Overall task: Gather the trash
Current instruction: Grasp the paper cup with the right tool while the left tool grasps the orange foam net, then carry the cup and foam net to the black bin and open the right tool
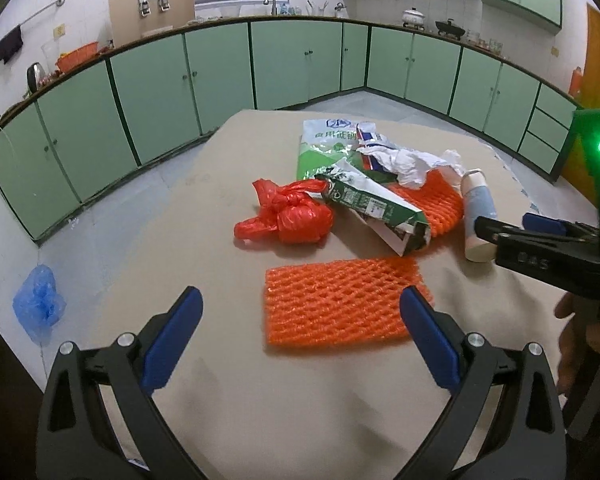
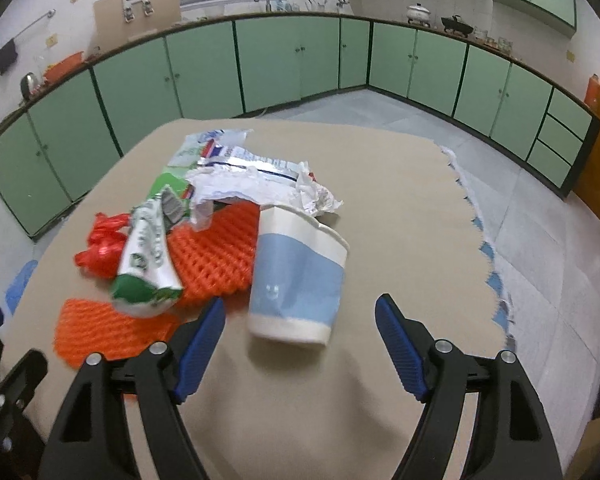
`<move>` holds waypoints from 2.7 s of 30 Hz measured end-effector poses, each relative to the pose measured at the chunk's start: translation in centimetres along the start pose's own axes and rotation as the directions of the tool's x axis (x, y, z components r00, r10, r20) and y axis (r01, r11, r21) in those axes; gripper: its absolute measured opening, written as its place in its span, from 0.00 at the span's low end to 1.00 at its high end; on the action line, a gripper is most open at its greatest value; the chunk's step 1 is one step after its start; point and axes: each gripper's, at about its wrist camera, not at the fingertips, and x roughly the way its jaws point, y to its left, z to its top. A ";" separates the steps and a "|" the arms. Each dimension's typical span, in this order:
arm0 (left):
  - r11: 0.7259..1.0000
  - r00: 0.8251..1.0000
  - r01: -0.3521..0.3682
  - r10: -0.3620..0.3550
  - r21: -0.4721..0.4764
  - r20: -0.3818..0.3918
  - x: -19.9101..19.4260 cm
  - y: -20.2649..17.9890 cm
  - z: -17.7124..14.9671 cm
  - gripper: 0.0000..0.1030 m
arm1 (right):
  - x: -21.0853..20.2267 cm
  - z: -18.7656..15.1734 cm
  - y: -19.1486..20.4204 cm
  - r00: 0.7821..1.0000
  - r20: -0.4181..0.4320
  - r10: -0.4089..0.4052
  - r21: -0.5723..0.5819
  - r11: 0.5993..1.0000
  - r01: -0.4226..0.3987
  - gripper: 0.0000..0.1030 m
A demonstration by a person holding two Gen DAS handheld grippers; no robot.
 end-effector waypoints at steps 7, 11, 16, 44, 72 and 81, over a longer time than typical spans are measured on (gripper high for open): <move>1.000 1.000 -0.003 0.003 -0.006 -0.019 1.4 0.2 -0.4 0.93 | 2.3 -1.4 -2.1 0.996 -0.071 0.045 0.069 0.997 -0.040 0.50; 1.000 0.999 0.003 -0.003 -0.012 -0.034 1.6 0.0 -0.9 0.93 | 1.1 -1.8 -3.1 0.997 -0.043 0.058 0.080 0.995 -0.054 0.48; 1.000 0.999 0.012 -0.012 -0.016 -0.051 1.9 -0.7 -1.4 0.93 | -1.4 -1.8 -3.6 0.998 -0.003 0.067 0.090 0.994 -0.067 0.48; 0.992 0.992 0.127 -0.127 0.016 -0.016 0.6 -3.5 -2.1 0.13 | -4.6 -1.8 -5.3 0.990 0.062 0.124 0.093 0.987 -0.129 0.48; 0.953 0.957 0.256 -0.273 0.162 0.096 -12.4 -13.5 -2.4 0.13 | -19.4 -7.8 -12.9 0.987 0.150 0.055 0.152 0.985 -0.078 0.48; 0.891 0.920 0.364 -0.390 0.271 0.045 -12.7 -21.5 -3.4 0.13 | -22.2 -11.5 -18.6 0.990 0.134 -0.048 0.234 0.972 0.016 0.48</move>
